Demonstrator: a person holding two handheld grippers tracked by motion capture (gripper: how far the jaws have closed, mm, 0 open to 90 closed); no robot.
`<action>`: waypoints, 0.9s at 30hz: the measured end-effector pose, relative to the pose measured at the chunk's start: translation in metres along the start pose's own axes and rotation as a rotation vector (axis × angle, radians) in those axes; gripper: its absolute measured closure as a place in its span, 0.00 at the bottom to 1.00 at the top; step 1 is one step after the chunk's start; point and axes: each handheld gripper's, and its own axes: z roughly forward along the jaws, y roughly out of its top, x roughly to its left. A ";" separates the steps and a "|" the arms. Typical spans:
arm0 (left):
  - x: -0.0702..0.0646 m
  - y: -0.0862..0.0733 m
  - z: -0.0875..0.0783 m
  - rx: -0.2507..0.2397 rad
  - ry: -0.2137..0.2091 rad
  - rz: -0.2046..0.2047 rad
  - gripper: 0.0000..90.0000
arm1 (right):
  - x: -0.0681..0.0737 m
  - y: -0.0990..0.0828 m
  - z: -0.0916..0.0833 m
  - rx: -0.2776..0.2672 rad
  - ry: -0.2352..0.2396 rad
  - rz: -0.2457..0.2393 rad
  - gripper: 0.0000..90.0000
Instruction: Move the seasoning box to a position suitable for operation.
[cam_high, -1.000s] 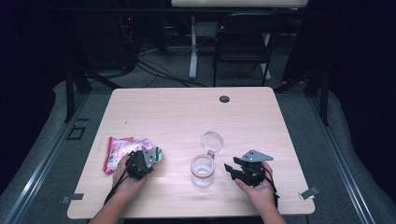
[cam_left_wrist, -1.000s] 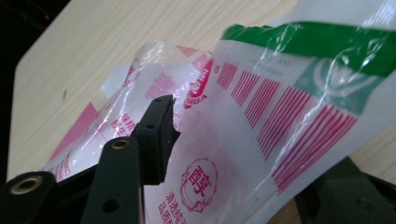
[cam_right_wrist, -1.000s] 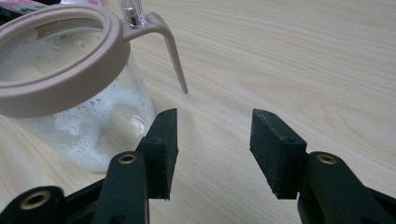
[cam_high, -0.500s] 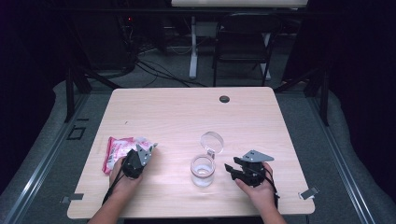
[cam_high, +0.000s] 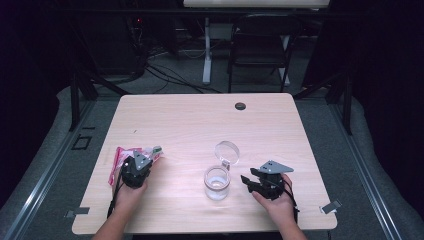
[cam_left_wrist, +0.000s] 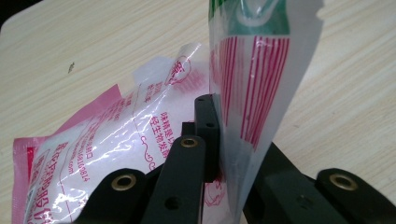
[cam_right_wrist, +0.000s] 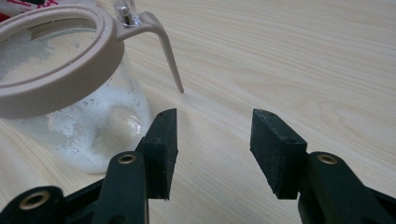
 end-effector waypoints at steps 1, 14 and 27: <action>0.001 0.000 0.000 -0.004 -0.006 -0.010 1.00 | 0.000 0.000 0.000 0.002 0.001 -0.002 0.57; 0.022 0.001 -0.015 -0.068 -0.093 -0.178 1.00 | 0.000 0.003 0.001 -0.004 0.002 -0.013 0.57; 0.038 0.003 -0.042 -0.158 -0.061 -0.229 1.00 | 0.000 0.004 0.002 -0.008 0.007 -0.017 0.57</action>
